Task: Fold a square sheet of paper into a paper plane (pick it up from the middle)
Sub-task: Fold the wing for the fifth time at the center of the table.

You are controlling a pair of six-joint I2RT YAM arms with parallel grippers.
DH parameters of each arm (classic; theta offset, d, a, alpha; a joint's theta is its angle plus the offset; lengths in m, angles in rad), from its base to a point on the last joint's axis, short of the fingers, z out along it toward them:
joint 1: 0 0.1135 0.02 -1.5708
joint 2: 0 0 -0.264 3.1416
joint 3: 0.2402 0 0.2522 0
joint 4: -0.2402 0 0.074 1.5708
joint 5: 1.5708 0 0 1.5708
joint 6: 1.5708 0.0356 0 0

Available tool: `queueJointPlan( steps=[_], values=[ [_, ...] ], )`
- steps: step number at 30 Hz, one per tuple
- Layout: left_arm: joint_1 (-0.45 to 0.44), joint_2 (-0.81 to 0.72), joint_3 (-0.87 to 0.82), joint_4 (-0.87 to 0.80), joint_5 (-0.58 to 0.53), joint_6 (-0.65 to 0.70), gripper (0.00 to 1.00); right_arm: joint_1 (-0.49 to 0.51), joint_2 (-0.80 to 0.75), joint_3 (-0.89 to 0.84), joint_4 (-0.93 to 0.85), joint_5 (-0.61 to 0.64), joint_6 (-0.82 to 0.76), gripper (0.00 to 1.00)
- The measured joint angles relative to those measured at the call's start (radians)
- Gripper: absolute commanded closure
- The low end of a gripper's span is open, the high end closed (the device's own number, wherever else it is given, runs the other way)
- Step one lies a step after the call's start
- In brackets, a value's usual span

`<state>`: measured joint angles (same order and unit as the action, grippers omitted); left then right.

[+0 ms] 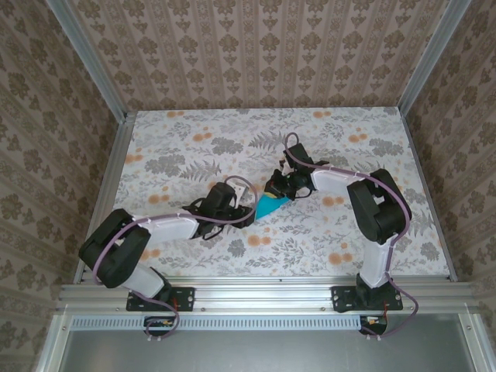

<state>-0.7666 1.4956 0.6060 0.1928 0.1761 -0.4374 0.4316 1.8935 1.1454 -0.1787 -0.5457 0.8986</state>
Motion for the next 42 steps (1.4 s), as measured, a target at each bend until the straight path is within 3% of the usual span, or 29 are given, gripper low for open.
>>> queueJointPlan(
  steps=[10, 24, 42],
  values=[
    [0.016, 0.045, -0.006, 0.050, 0.089, -0.040, 0.62, -0.002, 0.000, -0.007, 0.013, -0.016, -0.007, 1.00],
    [0.015, 0.089, -0.006, 0.059, 0.100, -0.042, 0.82, -0.010, 0.000, -0.007, 0.016, -0.017, -0.006, 1.00],
    [-0.059, 0.117, 0.046, -0.041, -0.056, -0.011, 0.81, -0.018, -0.003, -0.067, 0.018, -0.020, -0.080, 1.00]
  ],
)
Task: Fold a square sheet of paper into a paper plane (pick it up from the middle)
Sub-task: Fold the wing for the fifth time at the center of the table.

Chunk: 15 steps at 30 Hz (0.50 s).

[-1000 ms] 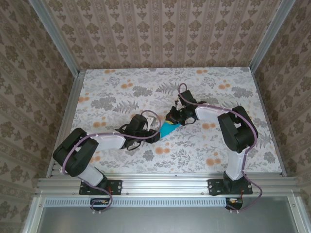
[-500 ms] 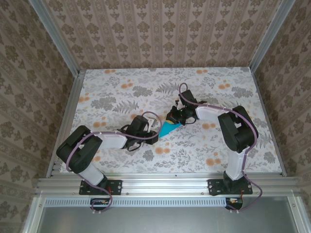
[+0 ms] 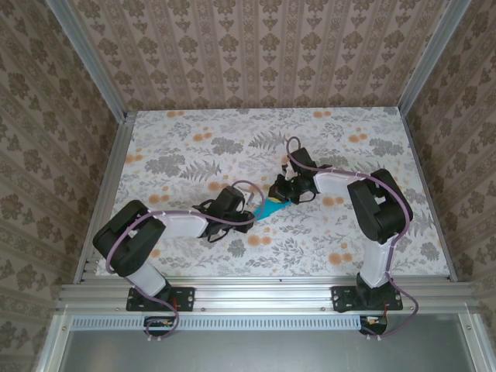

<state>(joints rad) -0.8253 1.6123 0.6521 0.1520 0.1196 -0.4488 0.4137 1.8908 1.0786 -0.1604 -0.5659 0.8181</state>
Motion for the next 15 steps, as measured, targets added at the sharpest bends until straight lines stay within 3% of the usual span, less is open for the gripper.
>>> queueJointPlan(
  steps=[15],
  values=[
    [-0.053, 0.016, 0.047, -0.071, -0.107, 0.004, 0.81, 0.003, -0.071, -0.079, 0.014, 0.006, -0.026, 1.00]
  ],
)
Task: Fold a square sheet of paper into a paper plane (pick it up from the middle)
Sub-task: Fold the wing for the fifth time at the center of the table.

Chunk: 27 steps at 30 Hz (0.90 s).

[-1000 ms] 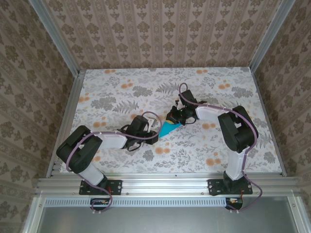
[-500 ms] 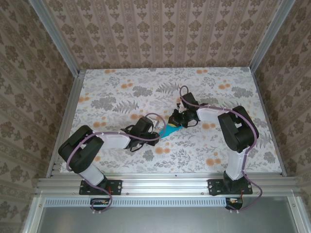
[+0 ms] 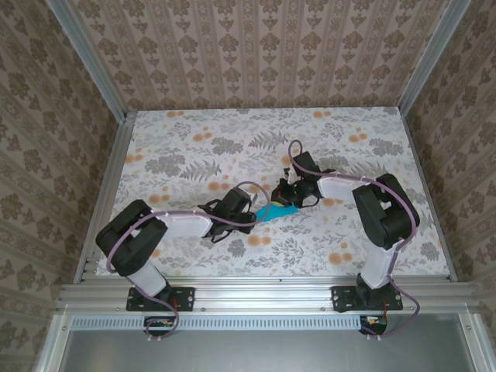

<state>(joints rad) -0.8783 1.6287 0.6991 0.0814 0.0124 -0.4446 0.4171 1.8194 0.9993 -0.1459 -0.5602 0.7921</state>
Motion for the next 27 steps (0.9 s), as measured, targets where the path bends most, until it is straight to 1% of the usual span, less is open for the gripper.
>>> queueJointPlan(
  steps=[10, 14, 16, 19, 25, 27],
  values=[
    [-0.043, 0.013, 0.029, -0.044, -0.089, -0.001, 0.81, 0.033, -0.052, -0.071, 0.046, 0.043, 0.079, 0.97],
    [-0.049, 0.013, 0.029, -0.045, -0.099, 0.000, 0.76, 0.037, -0.053, -0.071, 0.041, 0.063, 0.082, 0.97],
    [-0.050, 0.012, 0.029, -0.042, -0.092, 0.002, 0.71, 0.037, -0.053, -0.061, 0.024, 0.074, 0.080, 0.97],
    [-0.050, 0.006, 0.027, -0.033, -0.064, 0.013, 0.67, 0.037, -0.053, -0.036, 0.003, 0.082, 0.075, 0.97],
    [-0.022, 0.003, 0.006, 0.014, -0.003, 0.020, 0.67, 0.037, -0.053, 0.010, -0.016, 0.082, 0.066, 0.95],
    [-0.016, 0.004, 0.003, 0.030, 0.013, 0.020, 0.69, 0.037, -0.053, 0.018, -0.019, 0.081, 0.061, 0.94]
  ],
)
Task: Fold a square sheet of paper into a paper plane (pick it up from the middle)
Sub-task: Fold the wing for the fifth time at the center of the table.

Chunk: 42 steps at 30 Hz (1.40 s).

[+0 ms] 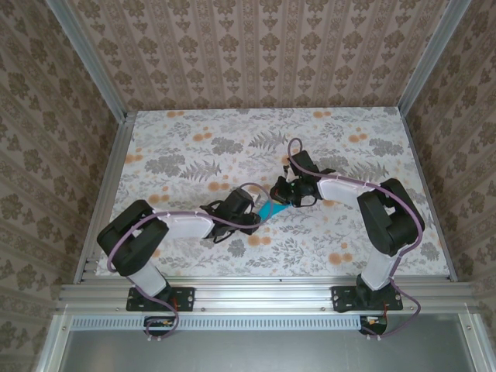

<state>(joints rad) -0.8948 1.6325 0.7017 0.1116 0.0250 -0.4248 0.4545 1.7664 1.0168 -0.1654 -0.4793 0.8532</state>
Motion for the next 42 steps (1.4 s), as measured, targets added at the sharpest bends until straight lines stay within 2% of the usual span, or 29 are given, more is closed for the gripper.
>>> queueJointPlan(
  steps=[7, 12, 16, 22, 26, 29, 36, 42],
  values=[
    [-0.003, 0.017, 0.005, 0.007, -0.031, -0.002, 0.80, 0.000, 0.000, 0.014, -0.011, -0.003, -0.011, 0.91],
    [-0.040, 0.042, 0.050, -0.048, -0.119, -0.010, 0.86, 0.002, 0.000, 0.014, -0.021, 0.016, 0.016, 0.89],
    [-0.062, 0.067, 0.087, -0.078, -0.171, -0.021, 0.86, 0.018, -0.015, 0.004, -0.032, 0.058, 0.061, 0.86],
    [-0.074, 0.072, 0.095, -0.085, -0.203, -0.029, 0.87, 0.034, -0.032, -0.042, -0.029, 0.095, 0.123, 0.95],
    [-0.075, 0.073, 0.095, -0.085, -0.205, -0.028, 0.86, 0.034, -0.032, -0.044, -0.036, 0.117, 0.127, 0.97],
    [-0.076, 0.073, 0.095, -0.085, -0.204, -0.027, 0.81, 0.032, -0.032, -0.044, -0.042, 0.129, 0.122, 0.97],
    [-0.077, 0.055, 0.081, -0.072, -0.155, -0.008, 0.63, 0.007, -0.012, -0.027, -0.047, 0.129, 0.068, 0.97],
    [-0.066, -0.021, 0.040, -0.096, -0.085, -0.005, 0.55, -0.003, 0.011, -0.014, -0.048, 0.128, 0.024, 0.97]
  ],
)
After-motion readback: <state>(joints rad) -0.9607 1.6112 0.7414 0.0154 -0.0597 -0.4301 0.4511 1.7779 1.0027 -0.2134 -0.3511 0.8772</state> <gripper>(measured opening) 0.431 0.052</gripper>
